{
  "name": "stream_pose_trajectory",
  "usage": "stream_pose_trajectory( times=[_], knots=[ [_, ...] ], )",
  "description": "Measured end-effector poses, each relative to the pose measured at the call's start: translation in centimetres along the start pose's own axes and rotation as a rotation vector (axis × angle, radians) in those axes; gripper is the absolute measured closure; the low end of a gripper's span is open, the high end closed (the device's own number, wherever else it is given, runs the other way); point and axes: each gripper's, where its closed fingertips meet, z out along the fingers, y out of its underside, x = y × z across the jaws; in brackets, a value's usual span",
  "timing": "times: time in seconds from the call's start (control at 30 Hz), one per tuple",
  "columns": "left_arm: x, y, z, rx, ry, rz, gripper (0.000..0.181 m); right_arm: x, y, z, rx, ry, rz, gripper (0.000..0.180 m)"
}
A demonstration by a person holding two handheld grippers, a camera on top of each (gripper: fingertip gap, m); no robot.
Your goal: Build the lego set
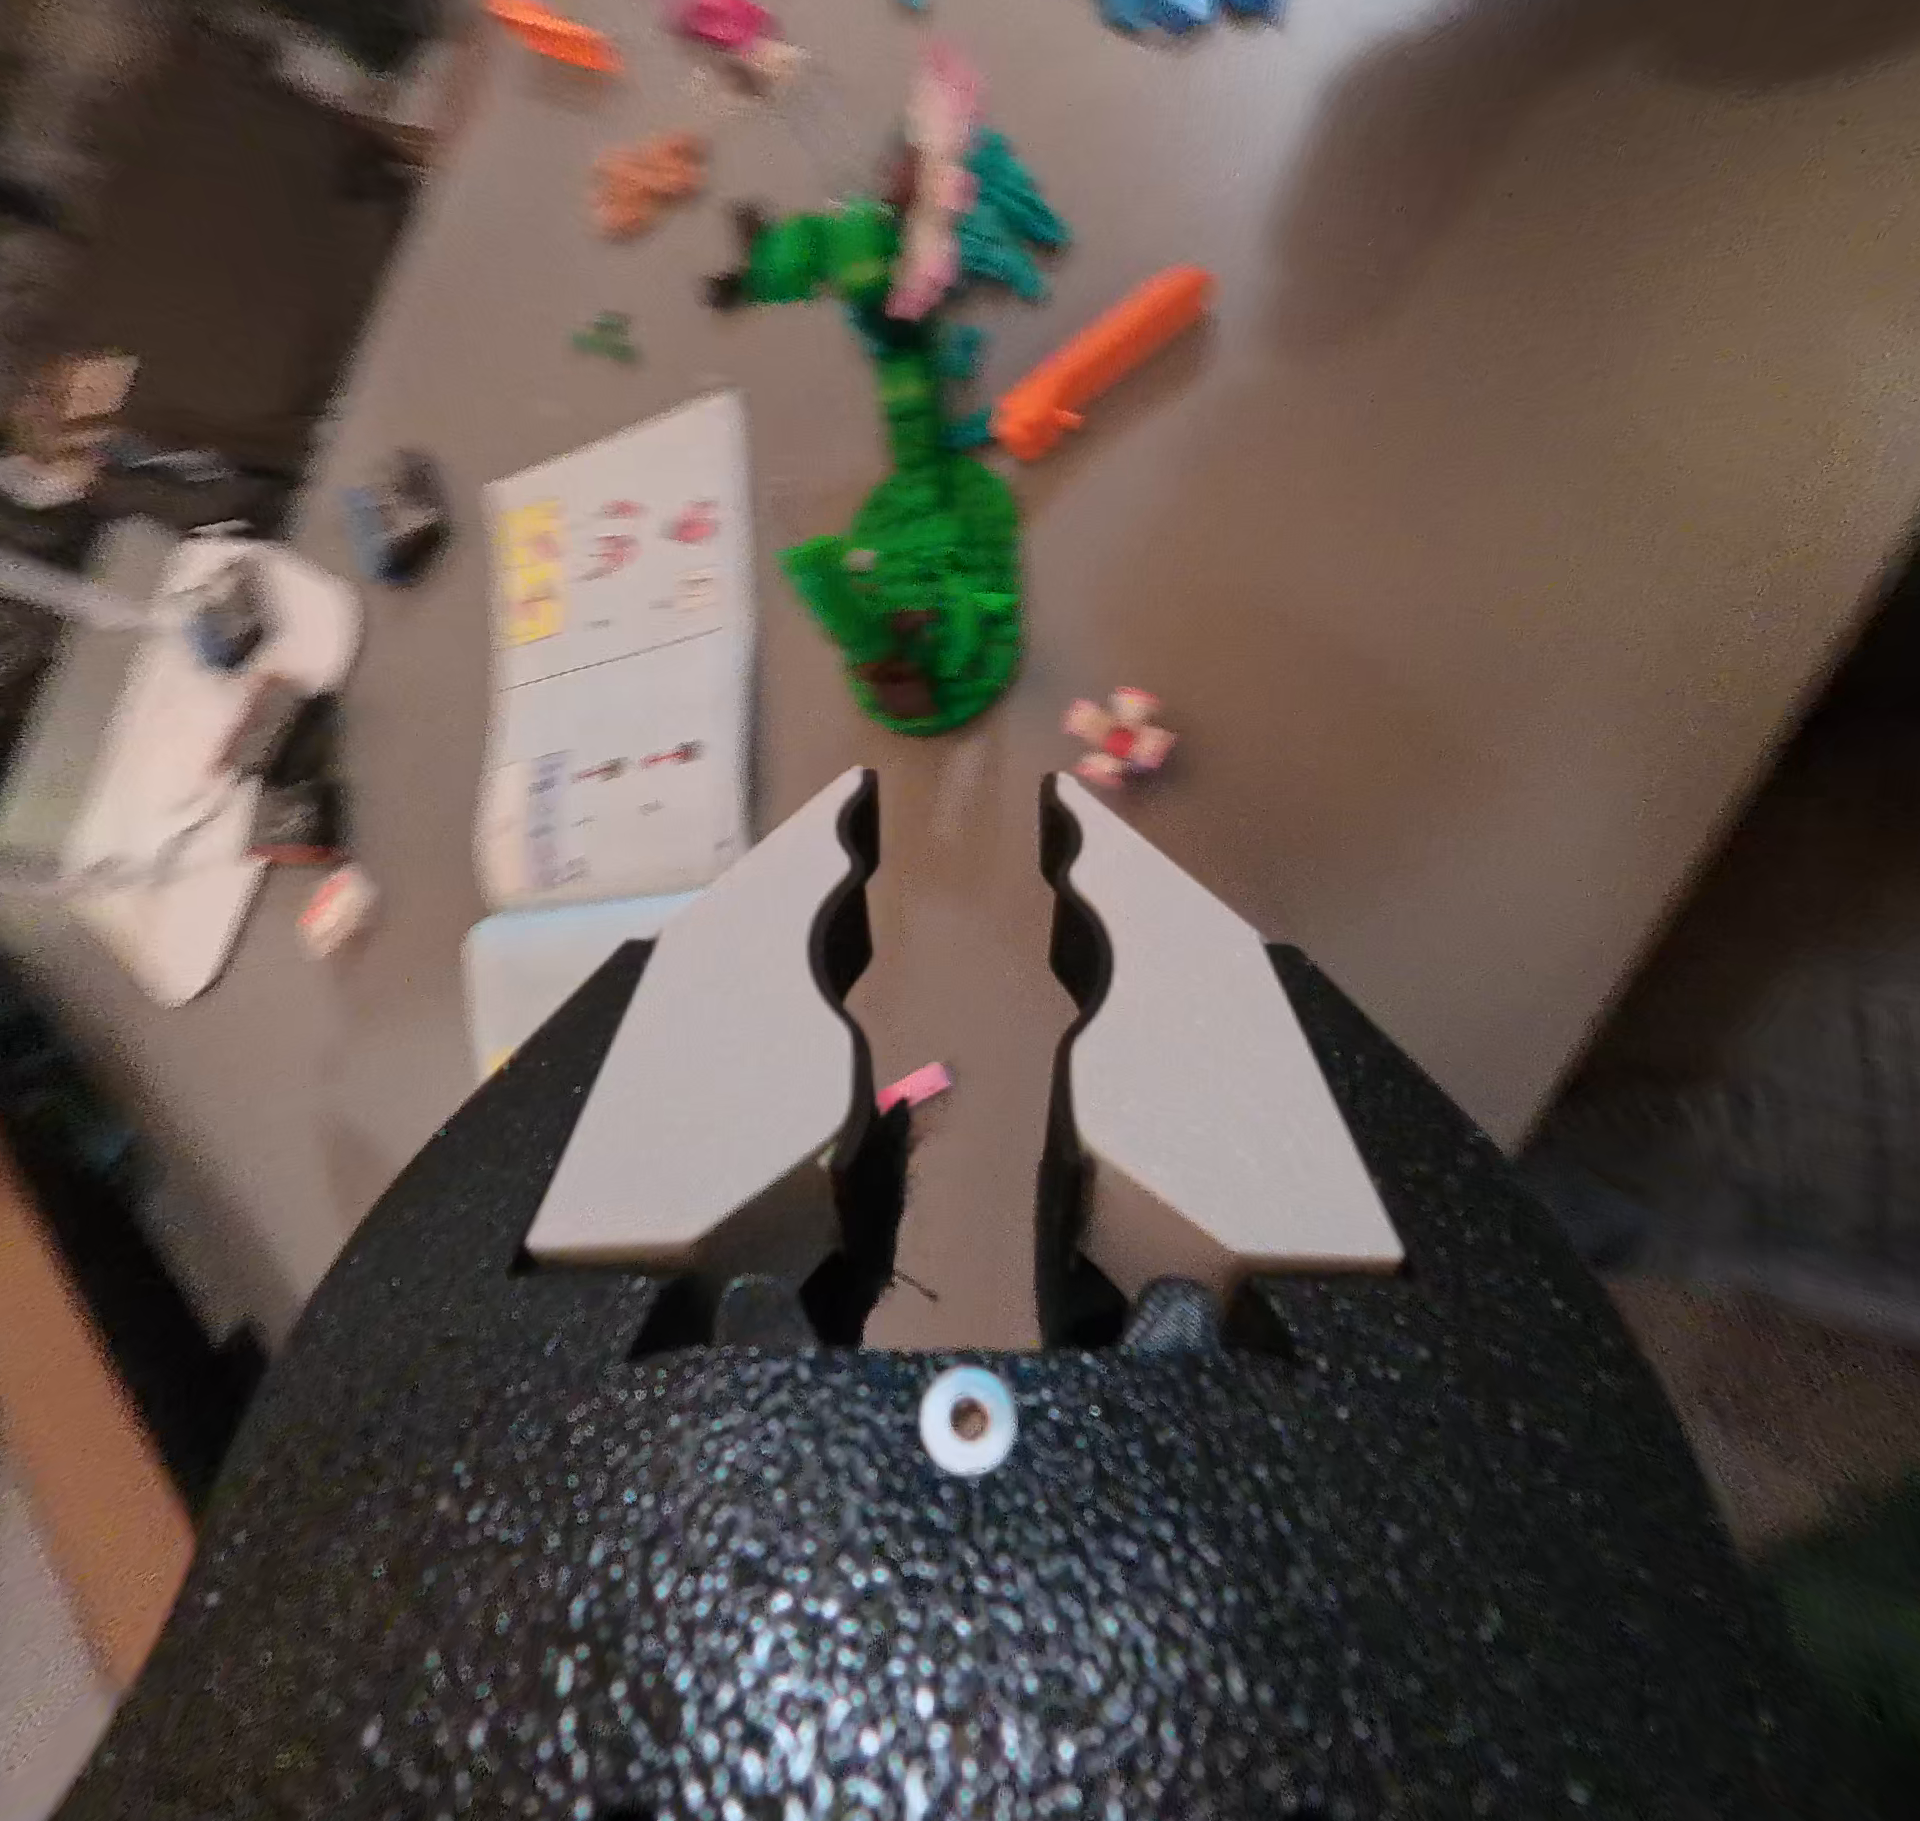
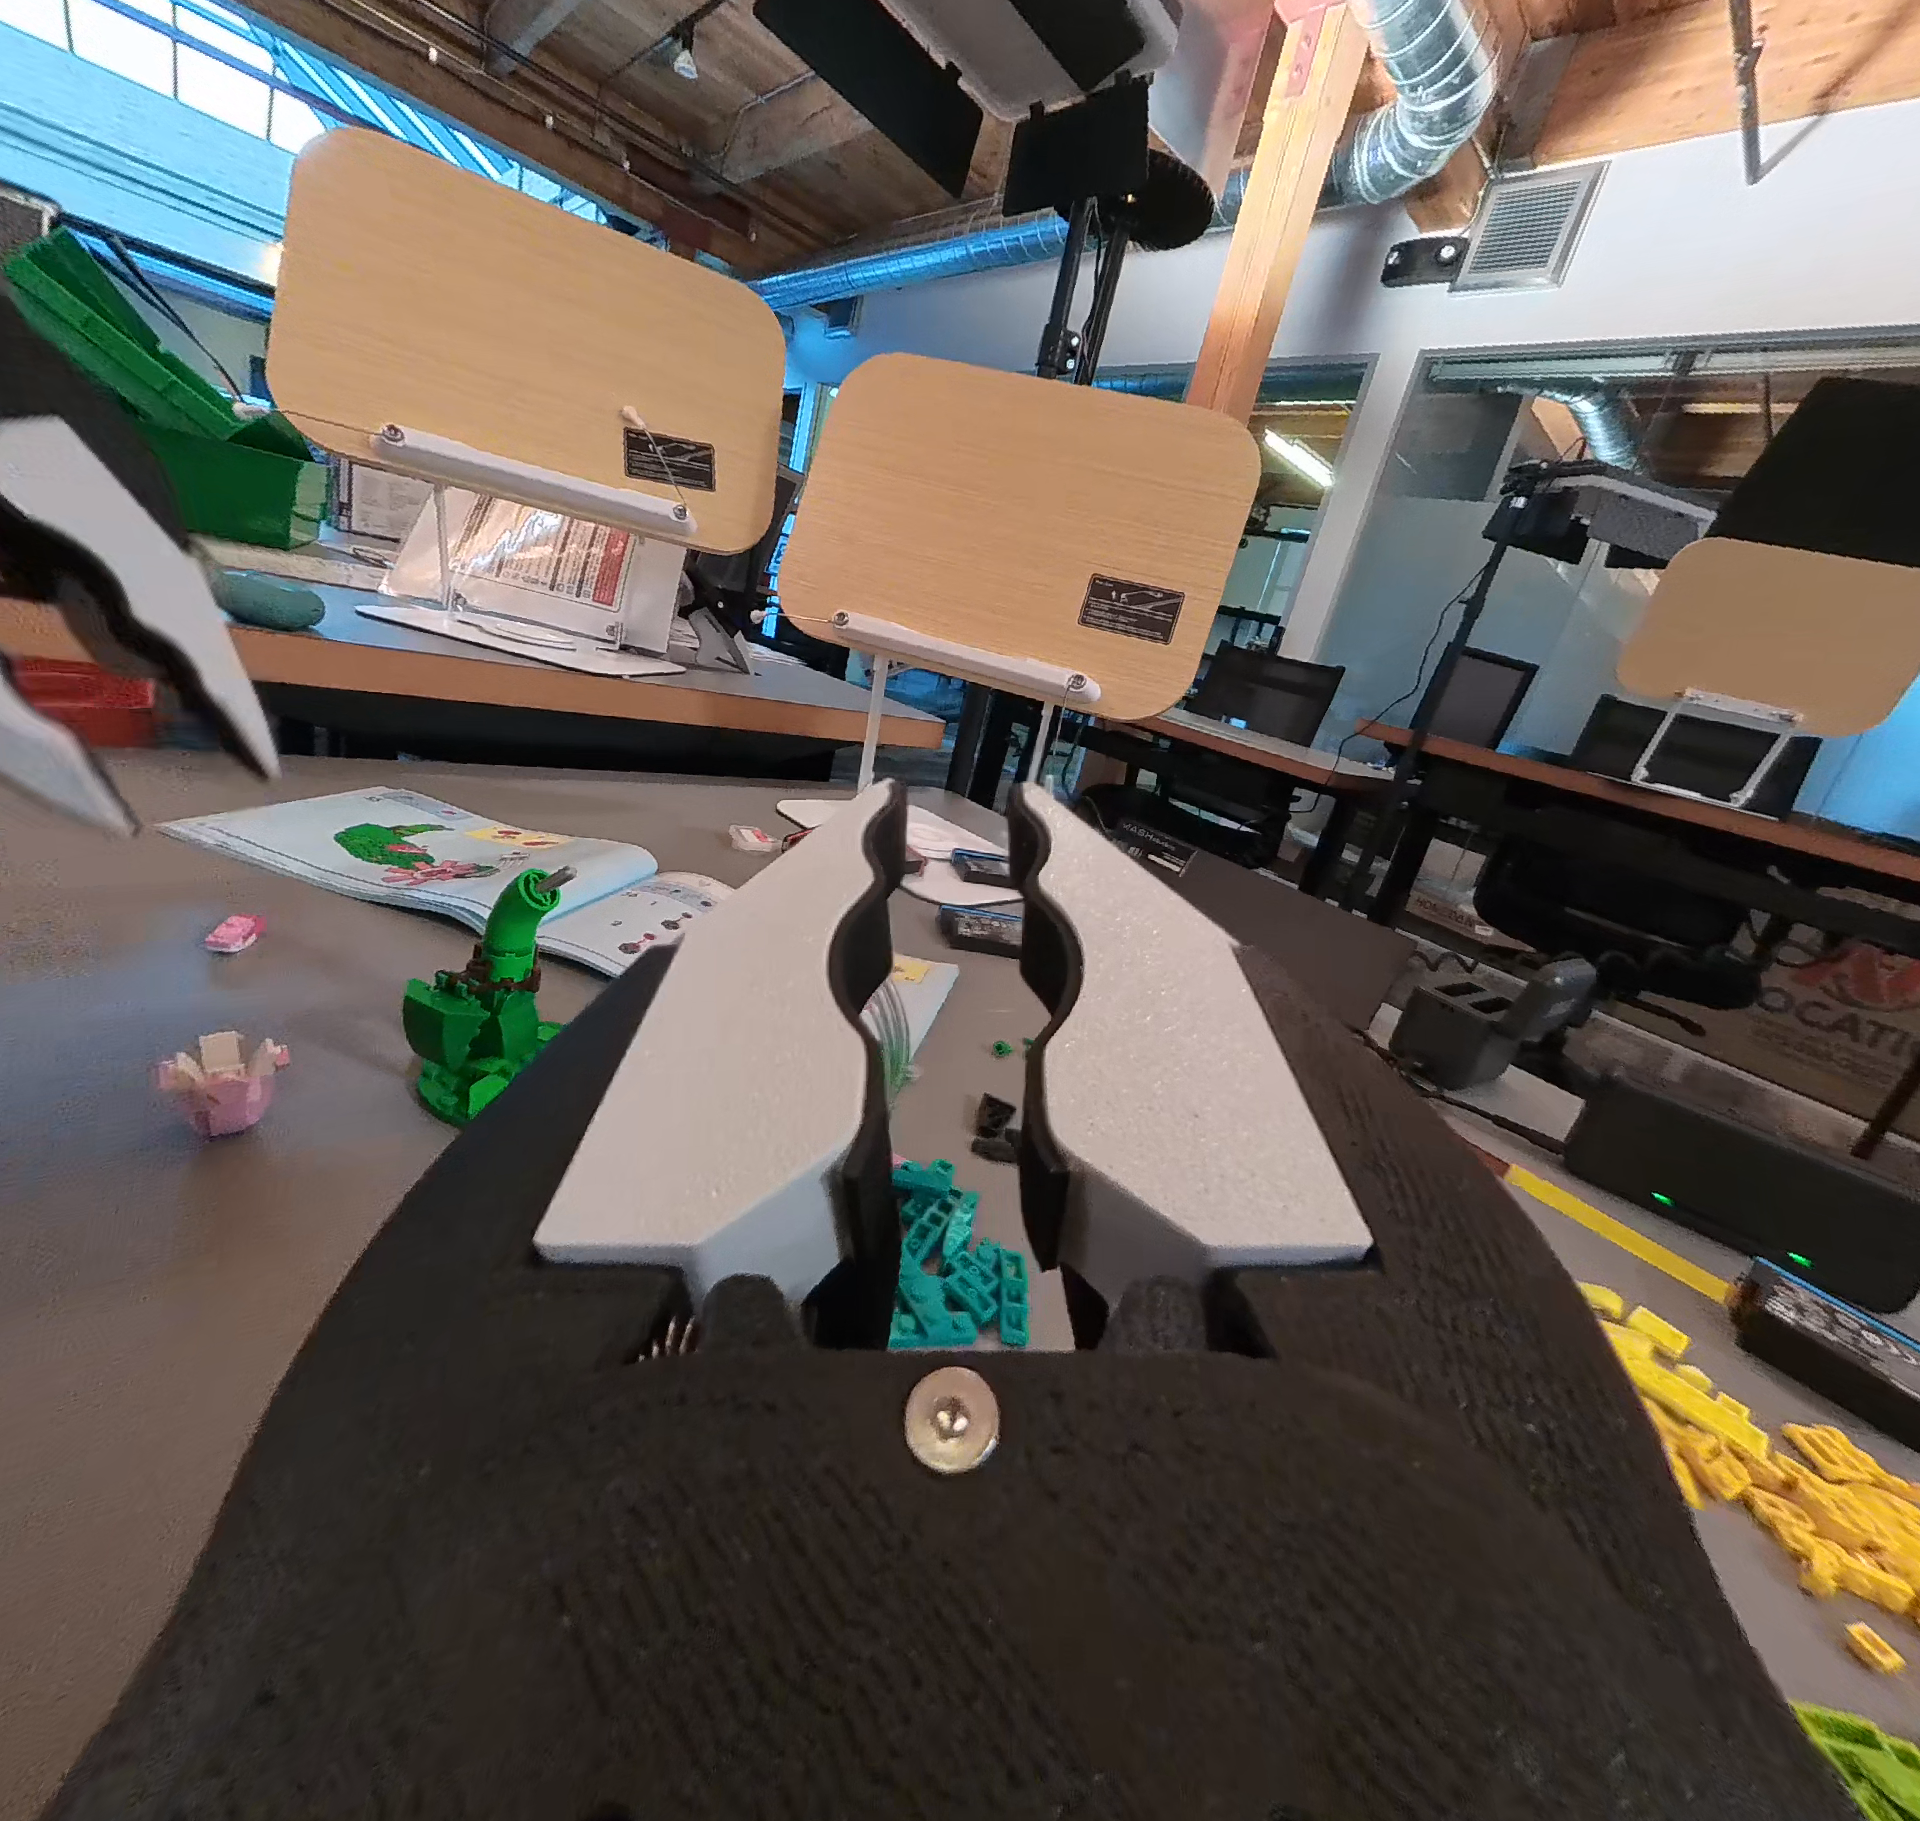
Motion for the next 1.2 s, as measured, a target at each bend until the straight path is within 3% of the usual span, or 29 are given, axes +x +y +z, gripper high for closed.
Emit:
stream_pose_trajectory(
  times=[0.17, 0.27, 0.4, 0.7, 0.83, 1.2],
  knots=[
    [-5.6, 1.6, -4.8, 0.315, -0.496, -0.403, 0.156, 1.3, 0.6, -0.2, 0.001, 0.058, 0.025, 0.162],
    [-5.7, 3.2, -7.1, 0.559, -0.614, -0.676, 0.158, 1.9, 1.1, -0.3, -0.008, 0.093, 0.005, 0.162],
    [-4.7, 5.7, -8.3, 0.669, -0.792, -0.777, 0.159, 2.3, 0.9, -0.6, 0.021, 0.131, -0.047, 0.163],
    [-2.6, 4.3, -4.8, 0.717, -0.659, -0.765, 0.161, 2.6, 0.6, -0.9, 0.041, 0.151, -0.057, 0.164],
    [-2.1, 2.9, -4.5, 0.792, -0.636, -0.744, 0.157, 2.8, 1.3, -0.9, 0.021, 0.161, -0.072, 0.165],
    [-1.5, 1.5, -3.7, 0.778, -0.620, -0.639, 0.161, 4.0, 2.3, -1.2, -0.007, 0.200, -0.034, 0.167]
  ],
)
